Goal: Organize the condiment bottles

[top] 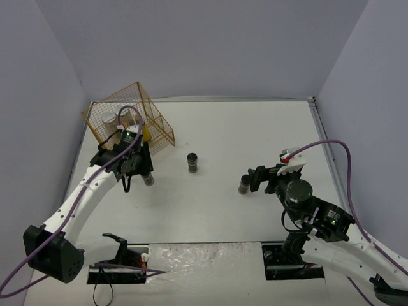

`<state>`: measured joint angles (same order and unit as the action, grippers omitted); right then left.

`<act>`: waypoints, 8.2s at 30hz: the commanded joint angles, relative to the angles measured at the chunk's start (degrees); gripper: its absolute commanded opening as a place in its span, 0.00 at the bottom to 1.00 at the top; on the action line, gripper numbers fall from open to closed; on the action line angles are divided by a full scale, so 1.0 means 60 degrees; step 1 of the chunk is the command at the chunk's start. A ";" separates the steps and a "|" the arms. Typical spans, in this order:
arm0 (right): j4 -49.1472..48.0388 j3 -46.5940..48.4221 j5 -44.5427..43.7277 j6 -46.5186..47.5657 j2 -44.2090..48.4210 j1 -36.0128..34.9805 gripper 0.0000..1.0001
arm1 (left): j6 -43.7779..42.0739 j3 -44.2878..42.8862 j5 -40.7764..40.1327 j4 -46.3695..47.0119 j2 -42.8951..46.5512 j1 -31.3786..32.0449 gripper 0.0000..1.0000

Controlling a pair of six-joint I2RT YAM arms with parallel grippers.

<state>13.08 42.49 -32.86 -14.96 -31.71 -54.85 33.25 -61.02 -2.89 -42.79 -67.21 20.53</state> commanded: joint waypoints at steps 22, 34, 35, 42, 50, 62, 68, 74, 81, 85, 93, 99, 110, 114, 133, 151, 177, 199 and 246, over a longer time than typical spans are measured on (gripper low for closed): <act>-0.0627 -0.0040 -0.0148 -0.0026 -0.0149 -0.0116 1.00 | 0.0240 -0.7162 -0.0227 0.0797 -0.5321 -0.1244 0.02; -0.0627 -0.0050 -0.0221 -0.0043 -0.0287 -0.0116 1.00 | 0.0501 -0.7156 0.0091 0.1013 -0.6554 -0.1328 0.12; -0.0627 -0.0050 -0.0221 -0.0051 -0.0303 -0.0116 1.00 | 0.0524 -0.7102 0.0106 0.1075 -0.6609 -0.1328 0.13; -0.0627 -0.0070 -0.0250 -0.0070 -0.0332 -0.0116 1.00 | 0.0631 -0.6837 0.0033 0.1336 -0.6876 -0.1328 0.31; -0.0627 -0.0080 -0.0221 -0.0070 -0.0340 -0.0116 1.00 | 0.0641 -0.6705 0.0058 0.1314 -0.6964 -0.1328 0.50; -0.0648 -0.0086 -0.0184 -0.0099 -0.0246 -0.0131 1.00 | 0.0513 -0.6784 0.0113 0.0990 -0.6289 -0.1261 0.75; -0.0655 -0.0080 -0.0133 -0.0085 -0.0270 -0.0131 1.00 | 0.0054 -0.6309 0.0153 0.0719 -0.4850 -0.1044 0.91; -0.0648 -0.0089 -0.0154 -0.0070 -0.0180 -0.0136 1.00 | -0.1131 -0.5040 0.1353 0.0886 -0.3670 -0.0203 0.95; -0.0657 -0.0065 -0.0246 -0.0080 -0.0170 -0.0145 1.00 | -0.2118 -0.4029 0.2196 0.1867 -0.3573 0.1245 0.95; -0.0648 -0.0091 -0.0316 -0.0110 -0.0043 -0.0145 1.00 | -0.1961 -0.3916 0.2175 0.2181 -0.4064 0.1789 0.96; -0.0653 -0.0157 -0.0372 -0.0173 0.0235 -0.0145 1.00 | -0.1608 -0.4388 0.1275 0.2015 -0.5295 0.2254 0.92; -0.0648 -0.0168 -0.0368 -0.0187 0.0201 -0.0166 1.00 | -0.1445 -0.4622 0.1087 0.2013 -0.6006 0.2522 0.86; -0.0657 -0.0173 -0.0368 -0.0187 0.0143 -0.0175 1.00 | -0.1128 -0.4723 0.0313 0.1546 -0.5880 0.2612 0.62; -0.0662 -0.0168 -0.0368 -0.0187 0.0070 -0.0175 1.00 | -0.1098 -0.4635 0.0242 0.1521 -0.5645 0.2642 0.51; -0.0671 -0.0153 -0.0295 -0.0159 0.0011 -0.0175 1.00 | -0.1247 -0.5194 -0.0032 -0.0580 -0.3578 0.1271 0.10; -0.0671 -0.0168 -0.0251 -0.0173 0.0262 -0.0204 1.00 | -0.2106 -0.6179 0.0445 -0.0464 -0.3957 -0.1513 0.10; -0.0658 -0.0182 -0.0324 -0.0187 0.0202 -0.0262 1.00 | -0.1952 -0.6279 0.0320 0.0261 -0.5761 -0.1650 0.28; -0.0669 -0.0170 -0.0280 -0.0187 0.0155 -0.0263 1.00 | -0.1628 -0.5960 0.0481 0.0194 -0.5750 -0.1870 0.63; 0.2610 0.1429 -0.3781 -0.2941 0.1492 -0.0277 1.00 | -0.3404 -0.4520 0.2441 0.6324 -0.6601 0.6224 0.88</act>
<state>30.48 49.30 -52.56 -30.75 -20.48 -55.99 14.90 -83.29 16.11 -4.53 -106.29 56.72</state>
